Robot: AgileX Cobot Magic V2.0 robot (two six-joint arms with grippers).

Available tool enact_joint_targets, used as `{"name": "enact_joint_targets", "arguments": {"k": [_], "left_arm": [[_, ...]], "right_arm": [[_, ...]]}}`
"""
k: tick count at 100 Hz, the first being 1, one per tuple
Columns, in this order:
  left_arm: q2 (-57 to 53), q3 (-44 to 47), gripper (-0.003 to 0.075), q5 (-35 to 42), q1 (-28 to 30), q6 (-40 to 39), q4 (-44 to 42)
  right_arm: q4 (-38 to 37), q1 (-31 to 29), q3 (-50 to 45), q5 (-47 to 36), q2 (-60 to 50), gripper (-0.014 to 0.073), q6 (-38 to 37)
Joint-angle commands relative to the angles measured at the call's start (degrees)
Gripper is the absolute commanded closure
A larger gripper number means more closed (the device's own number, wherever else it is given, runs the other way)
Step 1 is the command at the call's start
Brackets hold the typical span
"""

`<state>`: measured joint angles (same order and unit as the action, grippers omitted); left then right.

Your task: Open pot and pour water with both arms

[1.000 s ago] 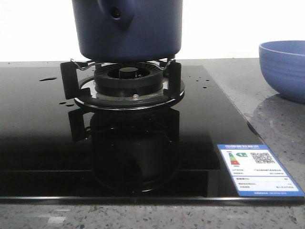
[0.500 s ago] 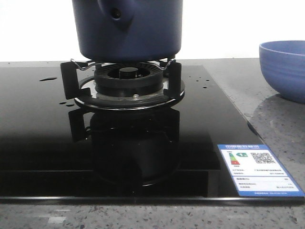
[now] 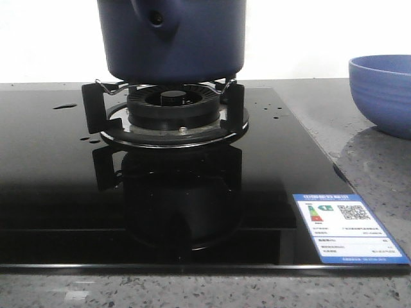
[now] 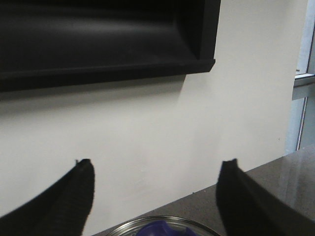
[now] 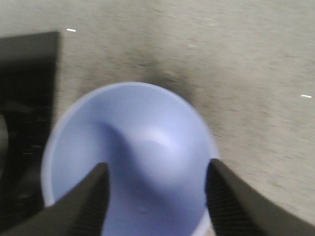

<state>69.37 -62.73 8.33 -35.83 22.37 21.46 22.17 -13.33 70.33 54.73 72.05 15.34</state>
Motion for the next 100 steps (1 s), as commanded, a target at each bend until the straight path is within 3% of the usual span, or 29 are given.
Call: {"name": "enact_joint_targets", "arguments": {"k": [1, 16, 19, 37, 66, 80, 100], "left_arm": [[-3.35, -2.14, 0.0416, 1.15, 1.69, 0.06, -0.55], [-6.46, -2.14, 0.0743, -8.33, 7.67, 0.06, -0.66], [-7.34, -2.03, 0.0738, -10.15, 8.89, 0.06, -0.82], [-14.5, 4.02, 0.0739, -11.32, 15.52, 0.06, -0.82], [-32.45, 24.62, 0.0739, -3.05, 18.71, 0.06, -0.82], [-40.42, 33.8, 0.0739, -2.99, 18.71, 0.06, 0.27], [-49.98, 42.76, 0.0739, -3.12, 18.71, 0.06, 4.46]], "right_arm": [[8.18, -0.26, 1.99, -2.96, -1.78, 0.0328, 4.65], [23.68, -0.17, 1.49, -3.02, -2.07, 0.061, 16.4], [26.78, -0.17, 1.1, -3.23, -2.43, 0.0669, 19.41], [40.27, -0.12, -5.16, -8.02, -7.36, 0.0639, 34.06], [53.7, -0.12, -24.8, -17.06, -23.0, 0.0639, 56.55], [55.63, -0.12, -34.73, -17.7, -30.92, 0.0639, 60.42], [55.98, -0.04, -46.08, -19.41, -40.3, 0.0639, 60.43]]}}
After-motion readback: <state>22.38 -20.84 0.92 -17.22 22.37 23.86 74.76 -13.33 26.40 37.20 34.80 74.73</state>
